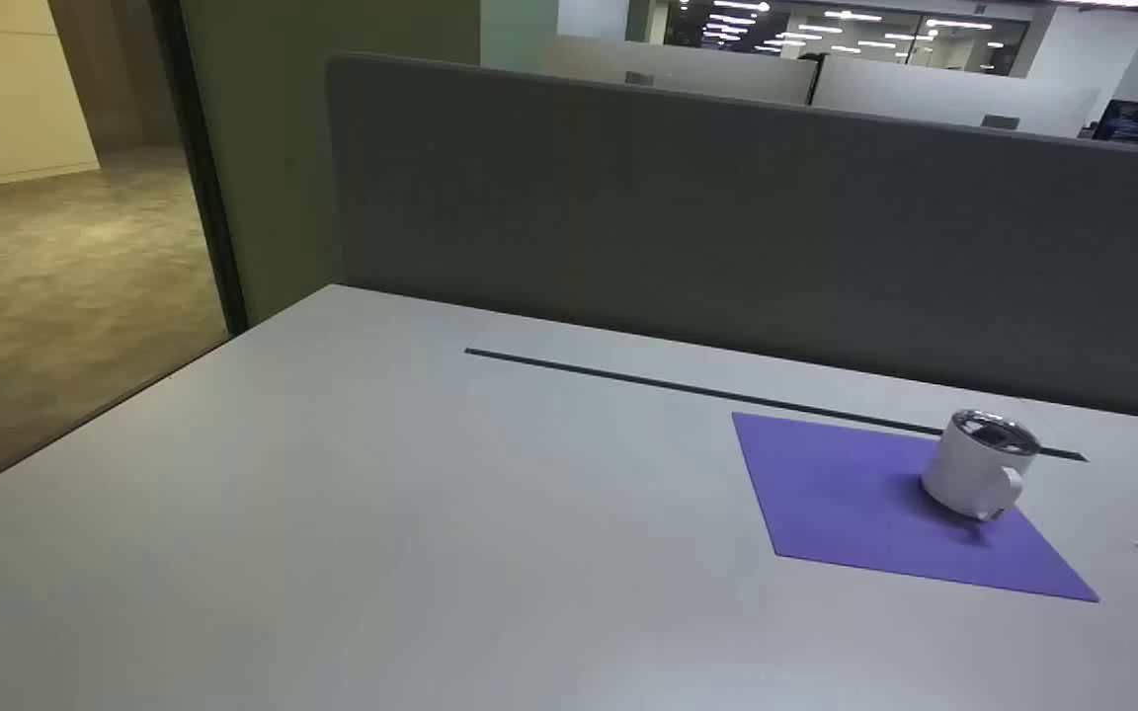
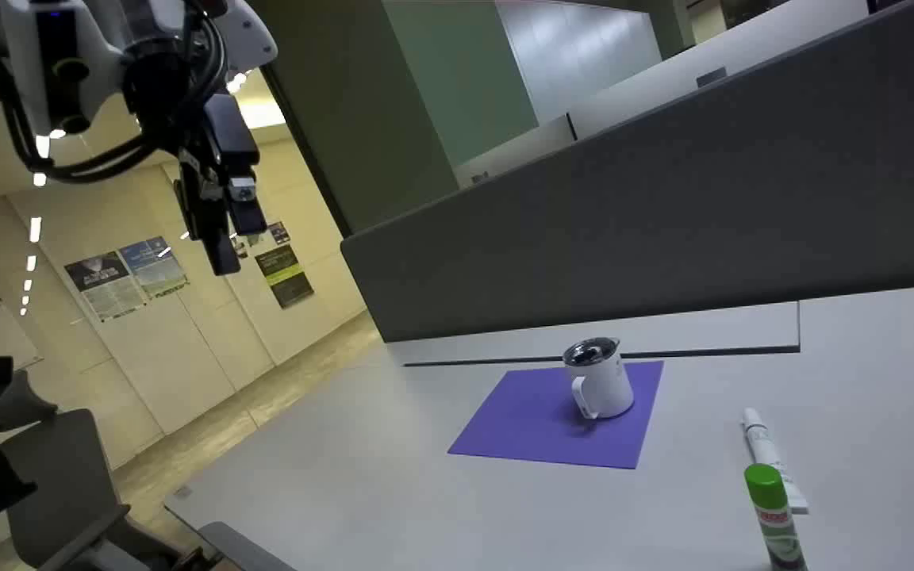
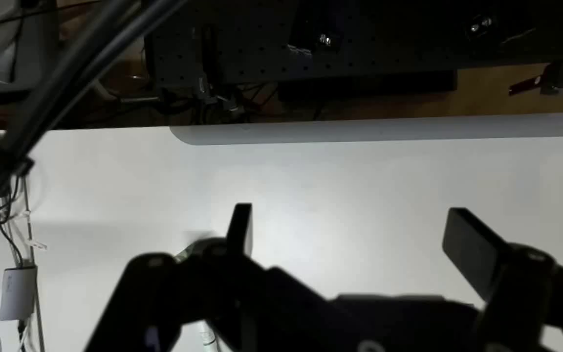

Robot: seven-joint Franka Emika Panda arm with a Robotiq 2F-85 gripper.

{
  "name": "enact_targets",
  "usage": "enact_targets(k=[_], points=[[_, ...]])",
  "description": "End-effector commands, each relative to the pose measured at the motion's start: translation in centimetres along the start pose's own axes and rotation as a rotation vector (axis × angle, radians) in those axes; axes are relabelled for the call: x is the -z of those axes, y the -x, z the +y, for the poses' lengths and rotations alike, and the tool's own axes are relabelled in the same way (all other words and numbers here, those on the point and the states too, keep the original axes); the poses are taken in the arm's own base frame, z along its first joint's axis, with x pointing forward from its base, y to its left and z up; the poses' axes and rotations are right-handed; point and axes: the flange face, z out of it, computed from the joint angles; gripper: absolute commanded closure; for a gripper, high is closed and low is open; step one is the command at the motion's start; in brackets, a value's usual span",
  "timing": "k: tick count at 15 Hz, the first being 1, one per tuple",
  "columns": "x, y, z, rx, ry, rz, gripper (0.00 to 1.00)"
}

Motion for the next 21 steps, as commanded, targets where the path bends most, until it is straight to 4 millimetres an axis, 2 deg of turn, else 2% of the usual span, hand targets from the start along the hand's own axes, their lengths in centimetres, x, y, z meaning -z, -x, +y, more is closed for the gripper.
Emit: enact_targets(k=[1, 9, 13, 16, 19, 21], points=[[0.0, 0.0, 0.0, 0.000, 0.000, -0.001, 0.00], [0.0, 0.0, 0.0, 0.000, 0.000, -0.001, 0.00], [1.5, -4.0, 3.7, -0.013, 0.056, 0.171, 0.00], [2.4, -7.8, 7.4, 0.034, 0.159, 0.284, 0.00], [3.0, -11.7, 11.4, 0.118, 0.232, 0.284, 0.00], [2.9, -14.6, 13.6, 0.246, 0.251, 0.227, 0.00]])
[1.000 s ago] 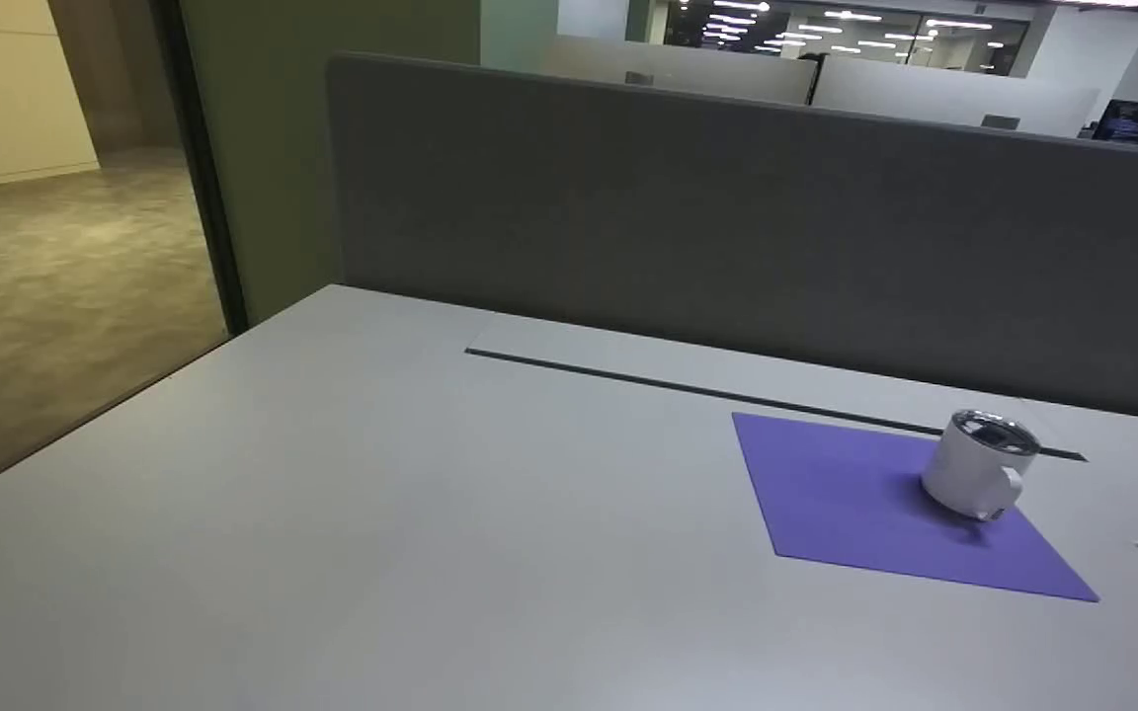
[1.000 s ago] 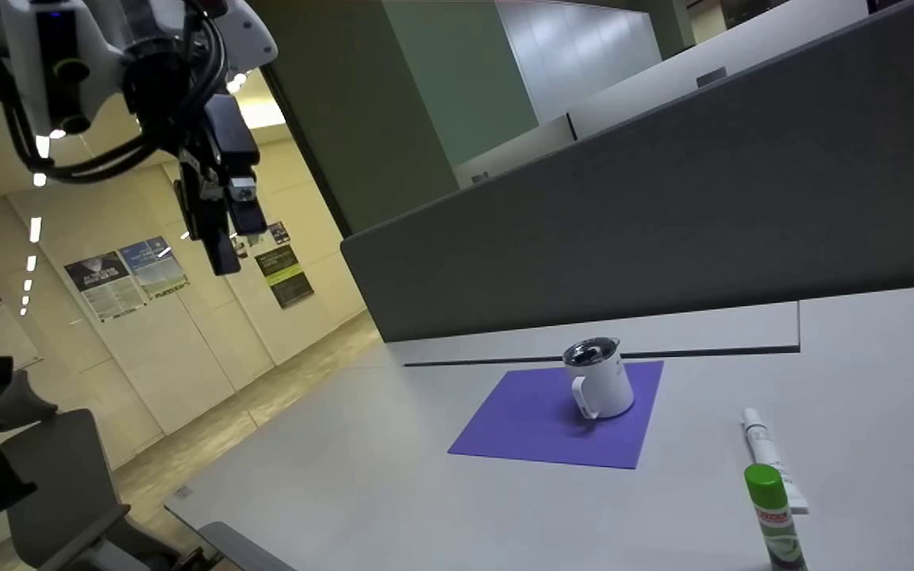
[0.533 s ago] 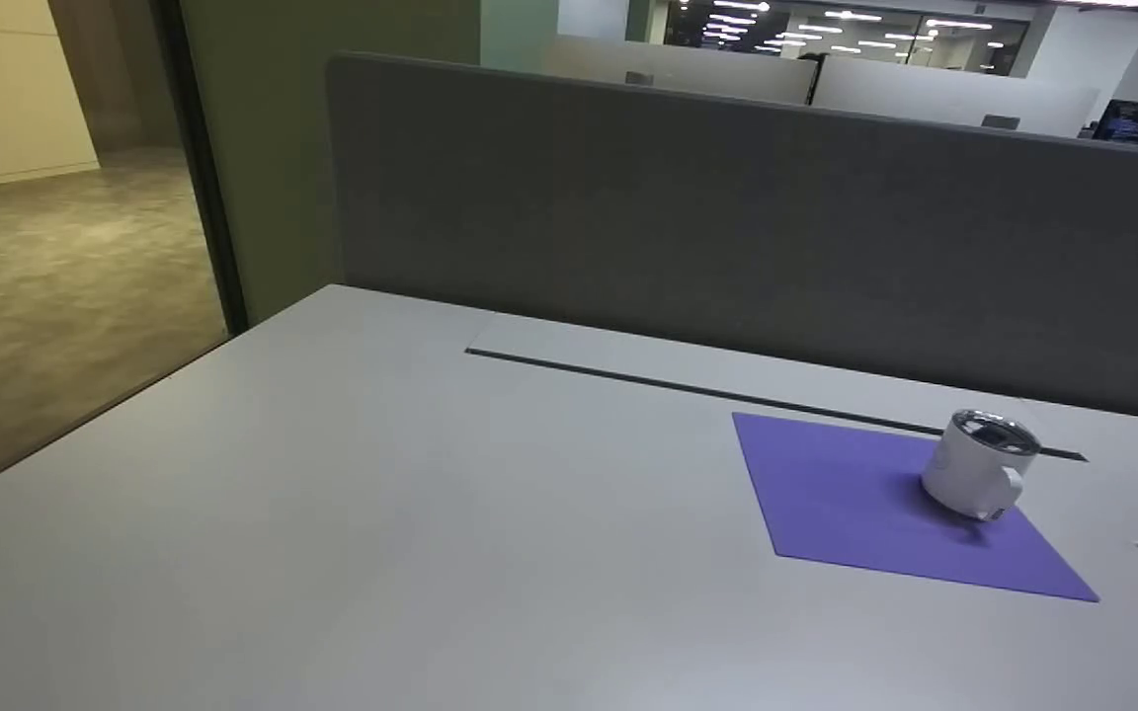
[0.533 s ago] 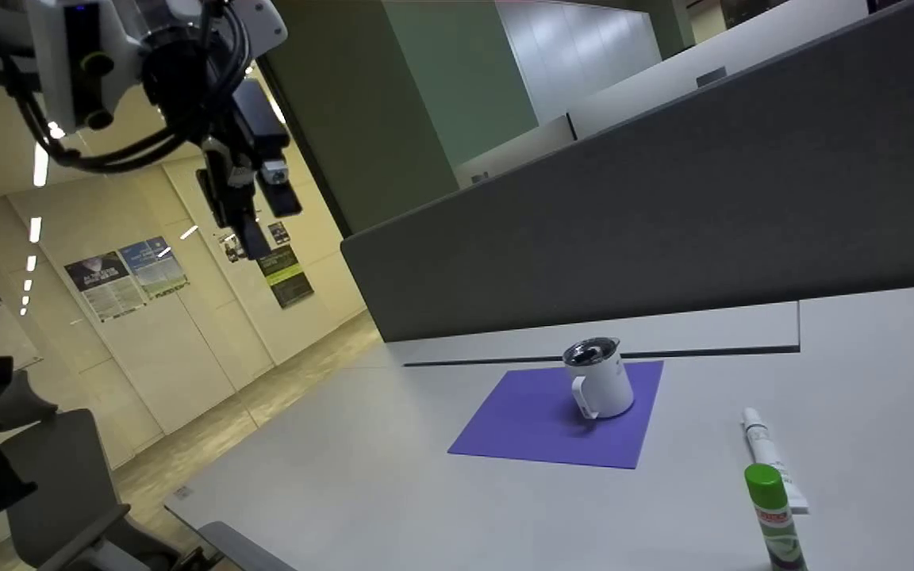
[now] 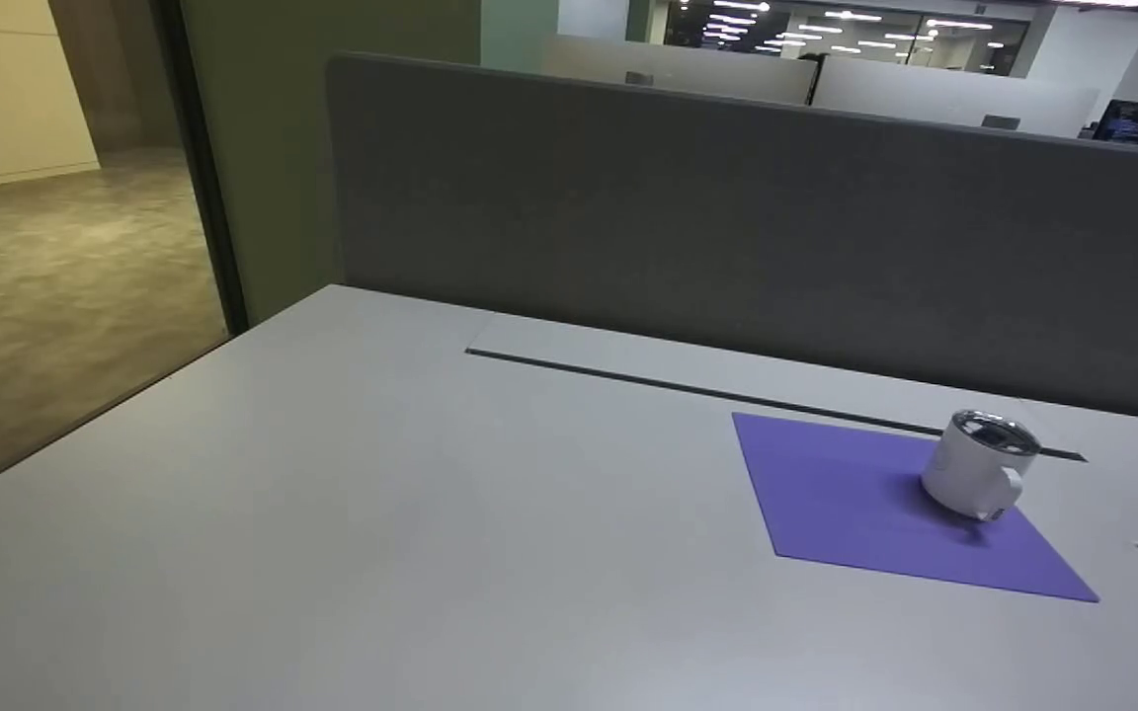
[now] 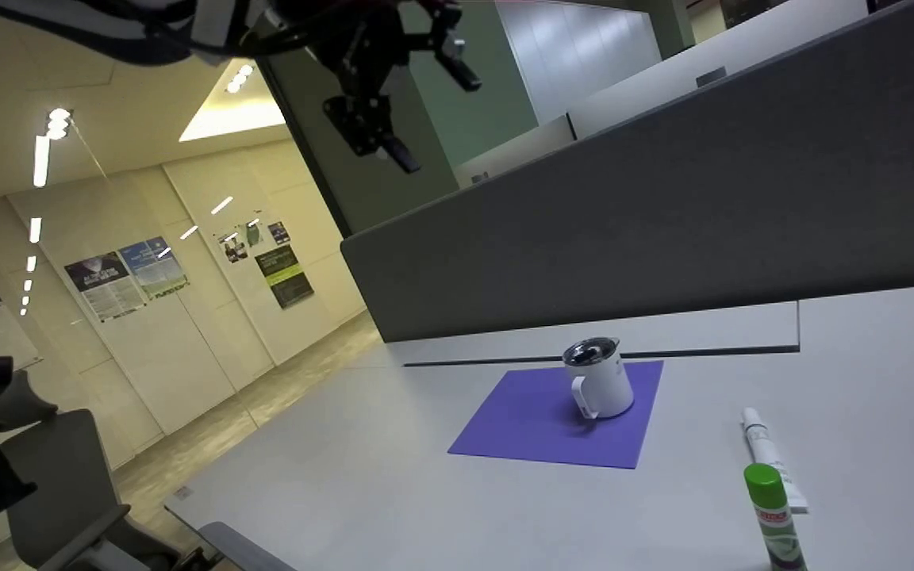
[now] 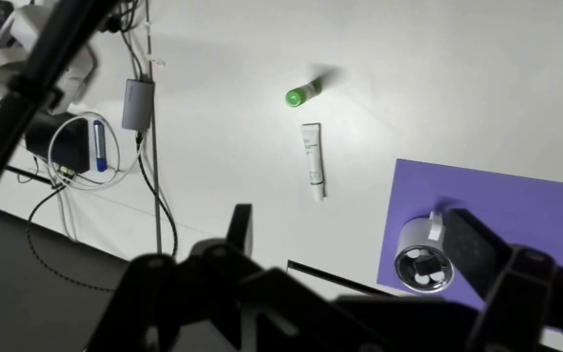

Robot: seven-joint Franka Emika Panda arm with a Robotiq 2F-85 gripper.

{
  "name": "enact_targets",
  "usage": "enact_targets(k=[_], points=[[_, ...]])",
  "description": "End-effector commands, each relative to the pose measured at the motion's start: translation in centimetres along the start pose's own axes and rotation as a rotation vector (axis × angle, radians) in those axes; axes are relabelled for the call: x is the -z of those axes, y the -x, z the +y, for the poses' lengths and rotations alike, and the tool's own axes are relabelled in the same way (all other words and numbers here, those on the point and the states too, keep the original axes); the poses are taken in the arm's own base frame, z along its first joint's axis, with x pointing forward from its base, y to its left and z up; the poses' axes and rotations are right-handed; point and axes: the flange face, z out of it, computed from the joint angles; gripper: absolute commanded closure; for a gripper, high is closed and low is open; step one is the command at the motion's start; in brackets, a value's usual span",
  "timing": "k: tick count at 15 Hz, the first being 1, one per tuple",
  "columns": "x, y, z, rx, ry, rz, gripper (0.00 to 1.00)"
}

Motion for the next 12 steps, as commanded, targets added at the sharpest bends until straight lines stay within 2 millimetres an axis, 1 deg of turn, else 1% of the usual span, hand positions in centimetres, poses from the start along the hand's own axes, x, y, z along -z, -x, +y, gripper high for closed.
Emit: enact_targets(k=[1, 3, 4, 5, 6, 8, 9, 12], points=[[-1.9, -5.3, 4.5, 0.191, -0.003, -0.057, 0.00], [-3.0, -7.8, 6.4, 0.290, 0.002, -0.086, 0.00], [-3.4, -9.1, 7.0, 0.305, -0.009, -0.096, 0.00], [-3.6, -10.0, 7.2, 0.286, -0.042, -0.124, 0.00], [-3.5, -7.2, 6.0, 0.271, -0.014, -0.084, 0.00], [-4.3, -9.1, 6.6, 0.282, -0.032, -0.113, 0.00], [-4.5, -9.7, 6.7, 0.284, -0.034, -0.120, 0.00], [-4.5, -9.9, 6.7, 0.286, -0.037, -0.122, 0.00]])
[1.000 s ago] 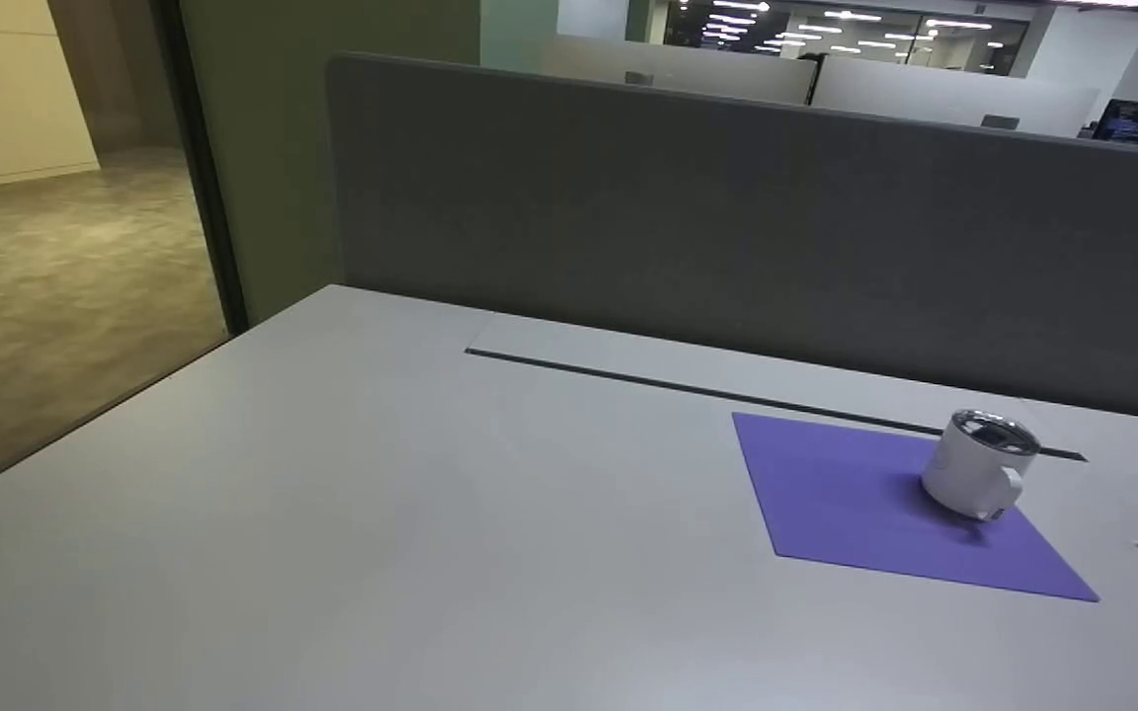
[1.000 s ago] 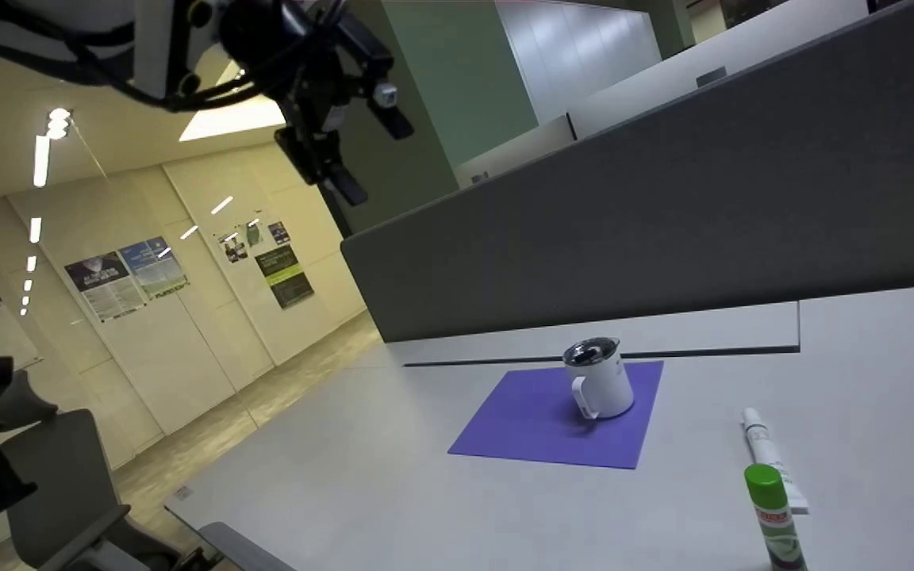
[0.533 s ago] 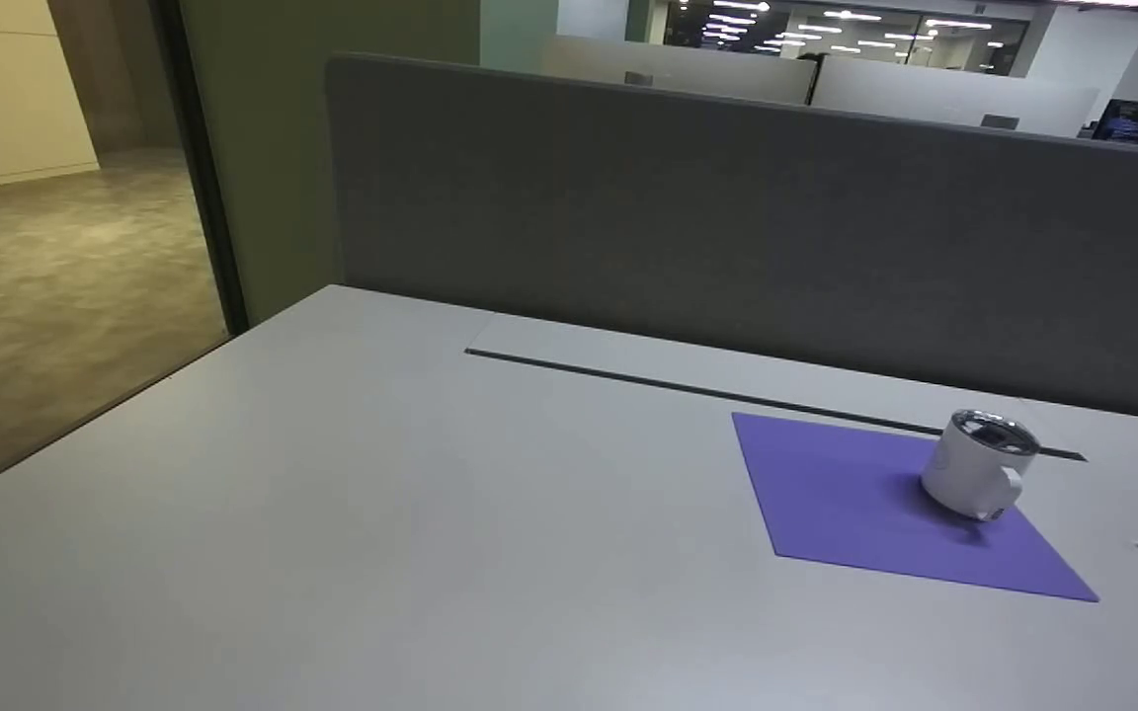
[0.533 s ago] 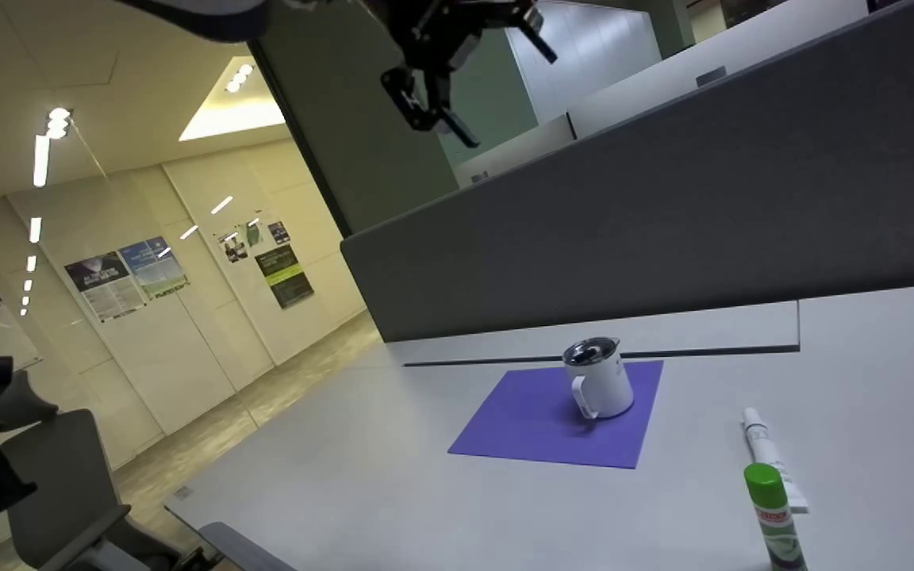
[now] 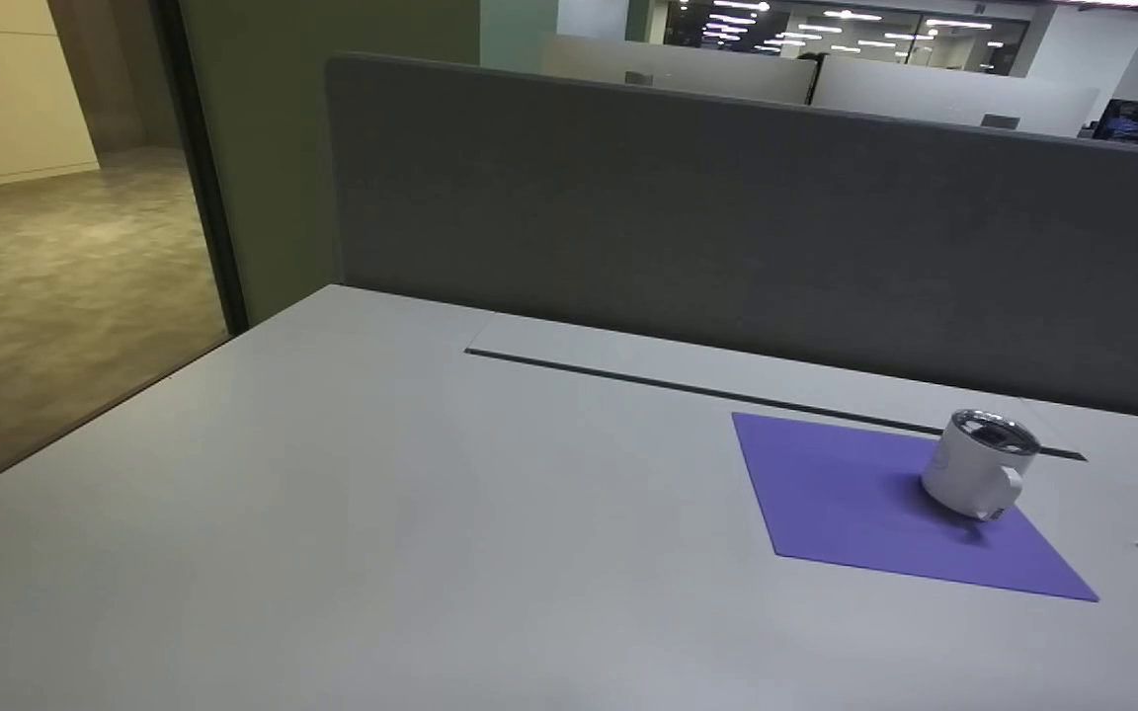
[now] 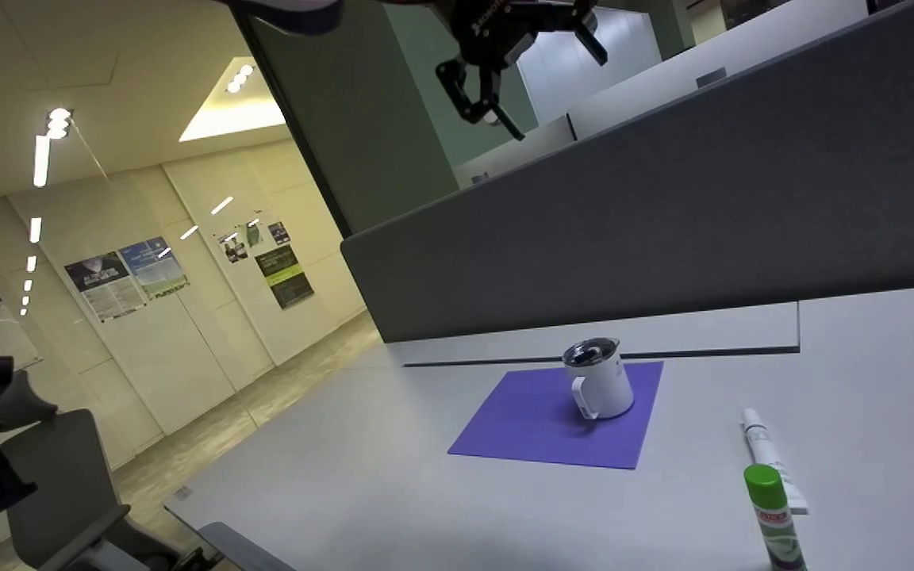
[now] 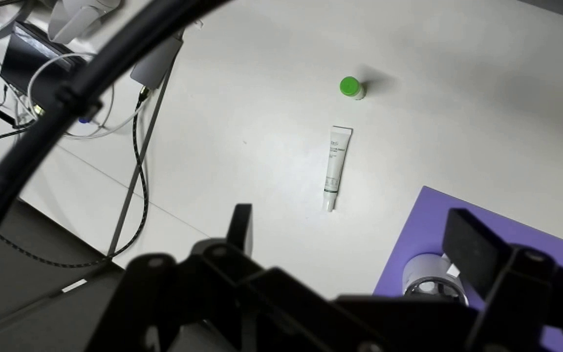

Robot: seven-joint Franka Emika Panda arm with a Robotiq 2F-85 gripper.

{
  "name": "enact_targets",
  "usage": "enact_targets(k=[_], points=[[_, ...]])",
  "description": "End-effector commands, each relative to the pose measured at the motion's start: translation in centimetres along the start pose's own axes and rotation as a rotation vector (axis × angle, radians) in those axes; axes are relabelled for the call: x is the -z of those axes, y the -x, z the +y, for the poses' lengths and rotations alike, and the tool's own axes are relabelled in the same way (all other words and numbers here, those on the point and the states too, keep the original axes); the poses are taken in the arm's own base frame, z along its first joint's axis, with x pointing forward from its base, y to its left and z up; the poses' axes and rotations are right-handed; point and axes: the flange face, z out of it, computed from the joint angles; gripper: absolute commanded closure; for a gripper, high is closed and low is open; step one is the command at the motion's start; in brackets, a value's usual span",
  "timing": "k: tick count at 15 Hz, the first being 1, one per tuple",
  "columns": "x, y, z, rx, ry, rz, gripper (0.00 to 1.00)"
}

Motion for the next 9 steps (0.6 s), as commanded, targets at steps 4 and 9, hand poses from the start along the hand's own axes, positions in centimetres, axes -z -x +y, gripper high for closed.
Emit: enact_targets(k=[4, 9], points=[[0.2, 0.1, 0.1, 0.001, -0.002, -0.001, 0.00], [-1.0, -1.6, 0.8, -0.032, 0.018, 0.098, 0.00]])
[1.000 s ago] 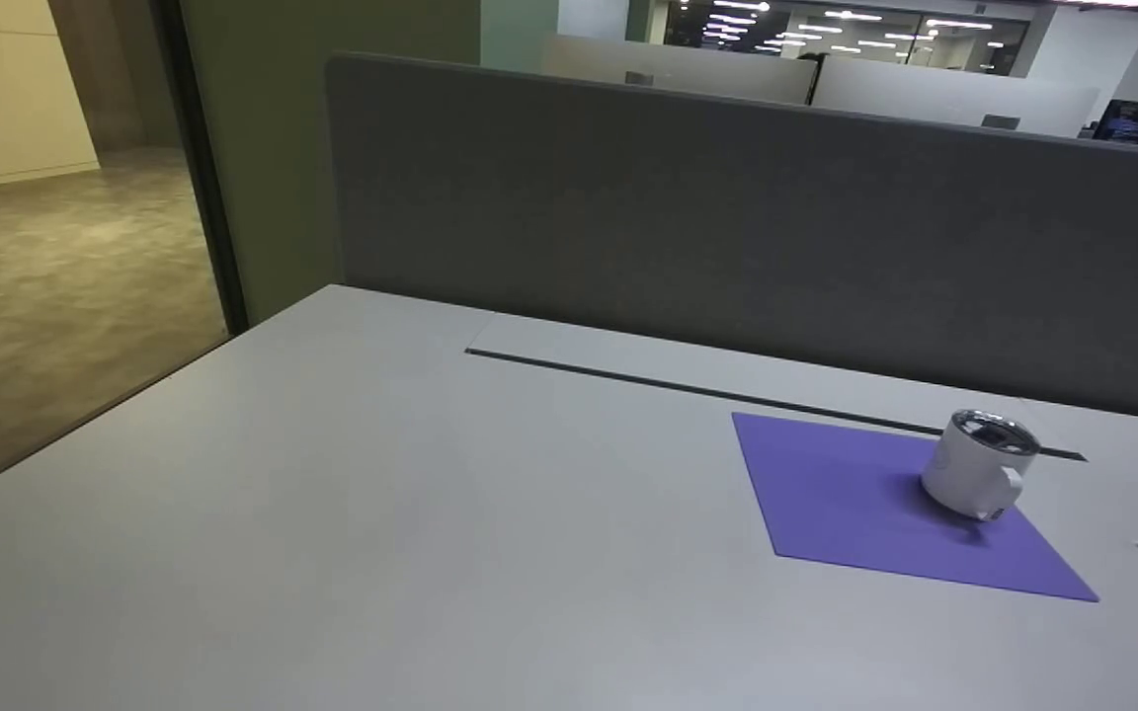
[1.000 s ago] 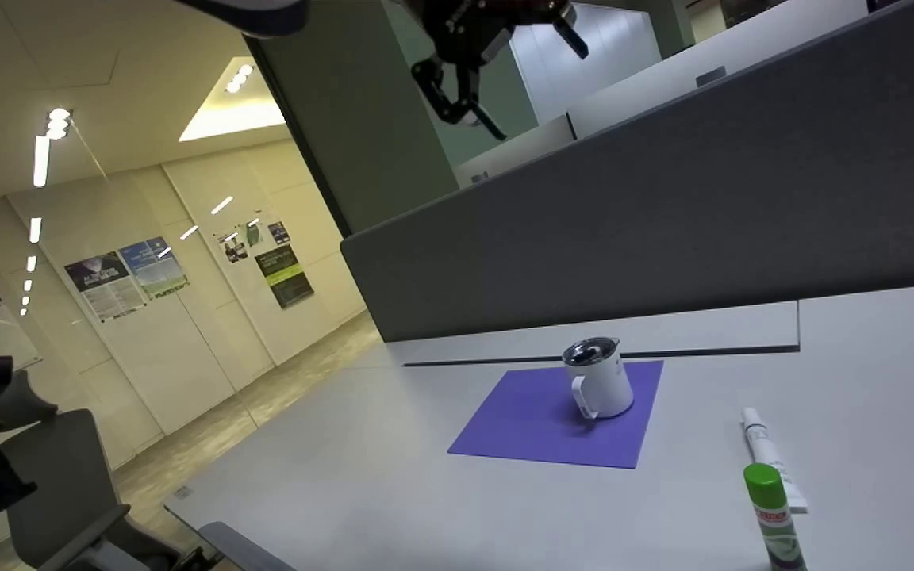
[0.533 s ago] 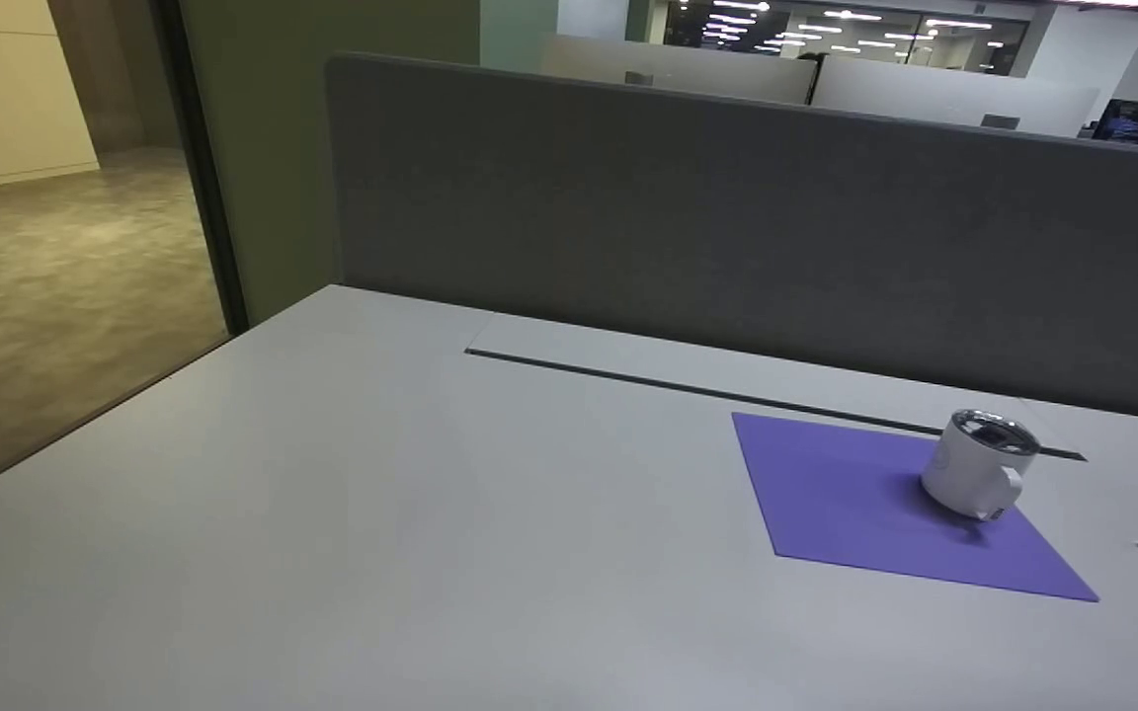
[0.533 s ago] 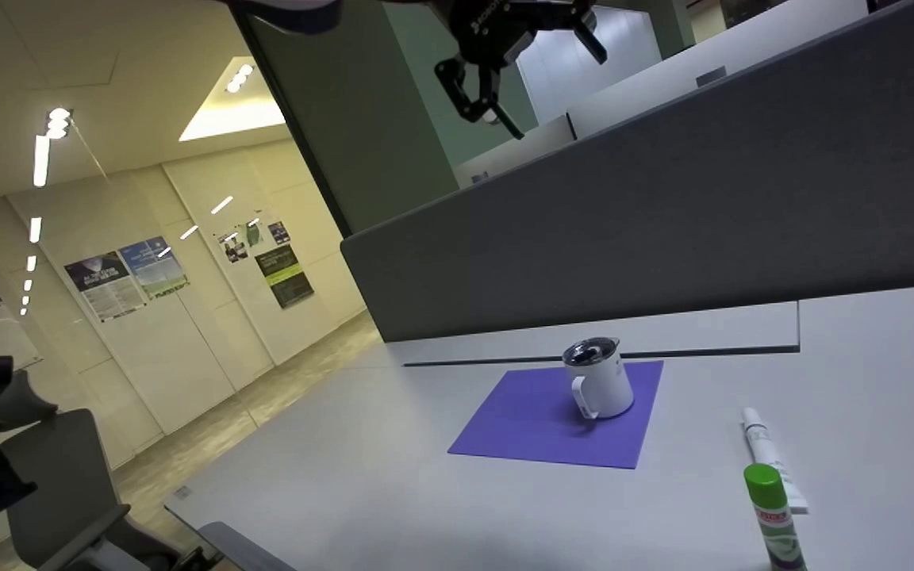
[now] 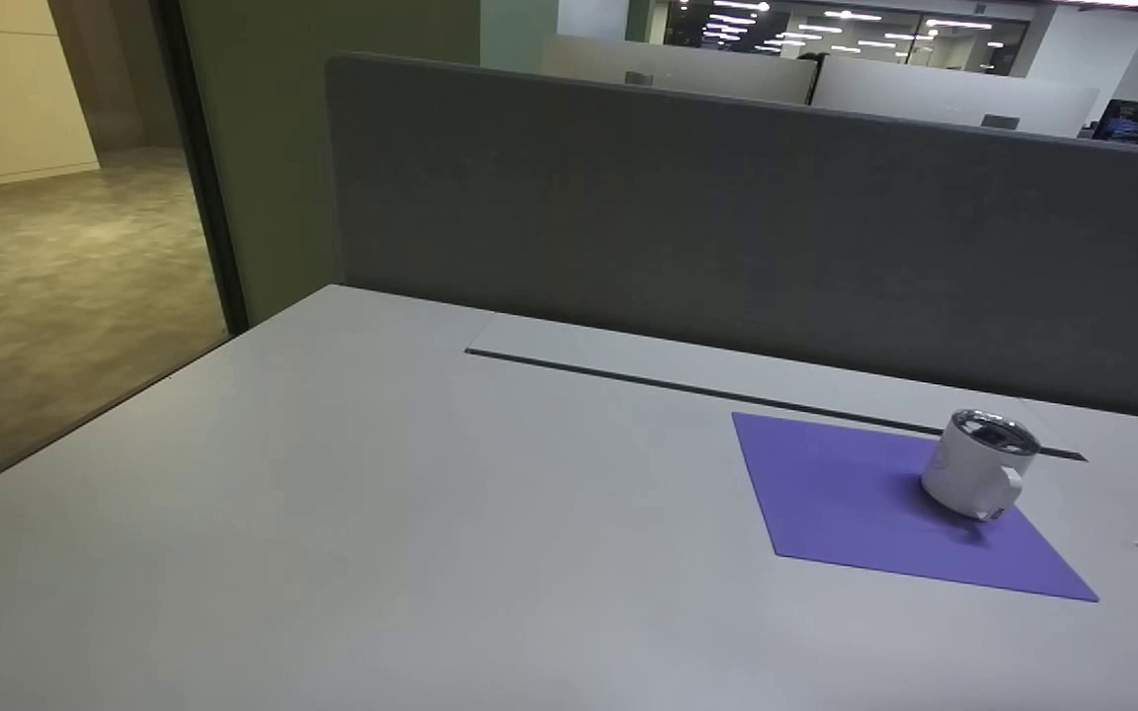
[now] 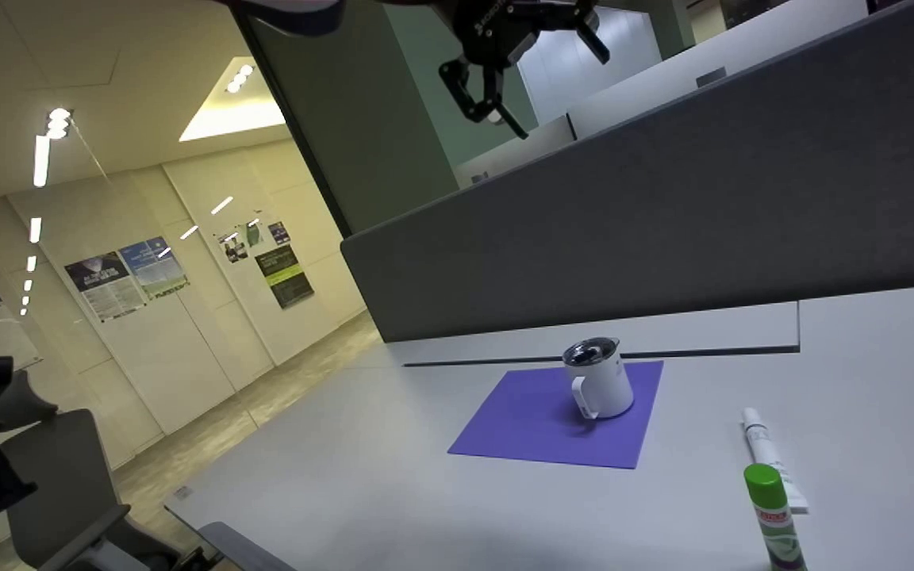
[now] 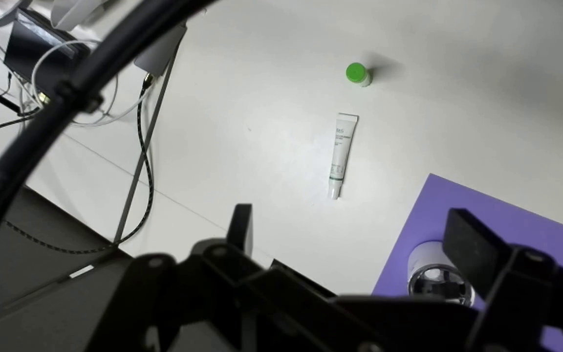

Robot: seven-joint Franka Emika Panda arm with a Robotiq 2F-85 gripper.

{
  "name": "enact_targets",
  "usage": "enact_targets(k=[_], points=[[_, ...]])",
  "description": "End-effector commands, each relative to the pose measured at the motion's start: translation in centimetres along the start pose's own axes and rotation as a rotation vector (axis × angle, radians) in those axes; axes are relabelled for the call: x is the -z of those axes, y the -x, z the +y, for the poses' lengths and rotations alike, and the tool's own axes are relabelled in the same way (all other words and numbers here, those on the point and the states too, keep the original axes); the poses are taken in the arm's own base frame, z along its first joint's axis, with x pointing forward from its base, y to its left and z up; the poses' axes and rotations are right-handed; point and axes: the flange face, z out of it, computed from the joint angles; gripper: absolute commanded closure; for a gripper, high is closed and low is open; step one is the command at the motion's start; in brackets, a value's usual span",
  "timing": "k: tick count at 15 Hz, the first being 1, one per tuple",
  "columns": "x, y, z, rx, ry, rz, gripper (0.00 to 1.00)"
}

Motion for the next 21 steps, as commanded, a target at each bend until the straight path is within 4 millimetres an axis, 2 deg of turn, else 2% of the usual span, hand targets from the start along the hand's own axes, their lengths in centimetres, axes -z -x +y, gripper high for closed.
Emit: enact_targets(k=[1, 5, 10, 11, 12, 14, 17, 21], points=[[-1.7, -2.0, 0.8, -0.019, 0.003, 0.095, 0.00], [-6.3, -6.8, -0.1, -0.003, -0.048, 0.217, 0.00], [-12.8, -13.1, -3.4, 0.036, -0.061, 0.208, 0.00], [-13.9, -14.3, -4.1, 0.052, -0.047, 0.206, 0.25], [-14.8, -15.3, -4.7, 0.071, -0.046, 0.206, 0.27], [-16.4, -17.2, -5.7, 0.091, -0.053, 0.197, 0.43], [-17.6, -18.5, -6.9, 0.105, -0.077, 0.154, 0.63], [-18.7, -19.4, -8.3, 0.115, -0.107, 0.083, 0.89]])
